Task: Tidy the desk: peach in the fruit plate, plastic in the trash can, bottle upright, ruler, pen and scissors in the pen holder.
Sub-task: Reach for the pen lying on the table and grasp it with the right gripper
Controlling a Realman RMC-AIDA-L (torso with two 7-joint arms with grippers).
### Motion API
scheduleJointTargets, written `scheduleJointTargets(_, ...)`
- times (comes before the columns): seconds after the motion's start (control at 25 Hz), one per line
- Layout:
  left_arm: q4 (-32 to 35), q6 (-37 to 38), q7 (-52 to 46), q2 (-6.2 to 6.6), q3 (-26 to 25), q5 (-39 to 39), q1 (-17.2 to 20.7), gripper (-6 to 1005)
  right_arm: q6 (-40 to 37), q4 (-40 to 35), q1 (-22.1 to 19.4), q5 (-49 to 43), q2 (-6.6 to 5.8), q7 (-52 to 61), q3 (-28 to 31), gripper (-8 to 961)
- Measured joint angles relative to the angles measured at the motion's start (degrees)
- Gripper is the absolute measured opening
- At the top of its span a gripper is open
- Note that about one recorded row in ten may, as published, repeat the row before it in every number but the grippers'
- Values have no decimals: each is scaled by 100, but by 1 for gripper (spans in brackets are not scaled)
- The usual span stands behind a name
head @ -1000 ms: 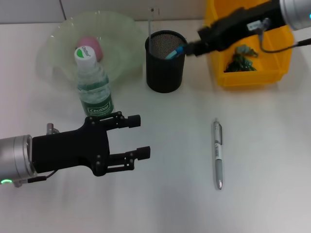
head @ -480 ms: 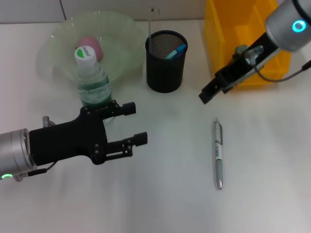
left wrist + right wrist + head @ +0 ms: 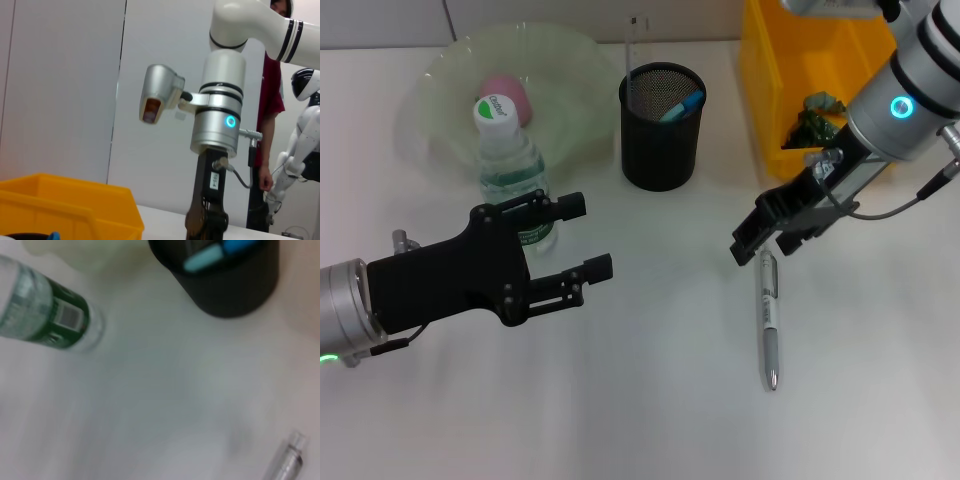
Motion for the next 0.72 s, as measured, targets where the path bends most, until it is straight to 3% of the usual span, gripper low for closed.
scheduleJointTargets(0.36, -14, 36, 197, -21, -40, -24, 1, 747, 402, 1371, 535, -687, 1, 47, 58, 636)
scheduleJointTargets(0.72, -102, 53, 302, -24, -39, -110, 1, 747, 664, 1626, 799, -1155, 21, 51, -31, 635)
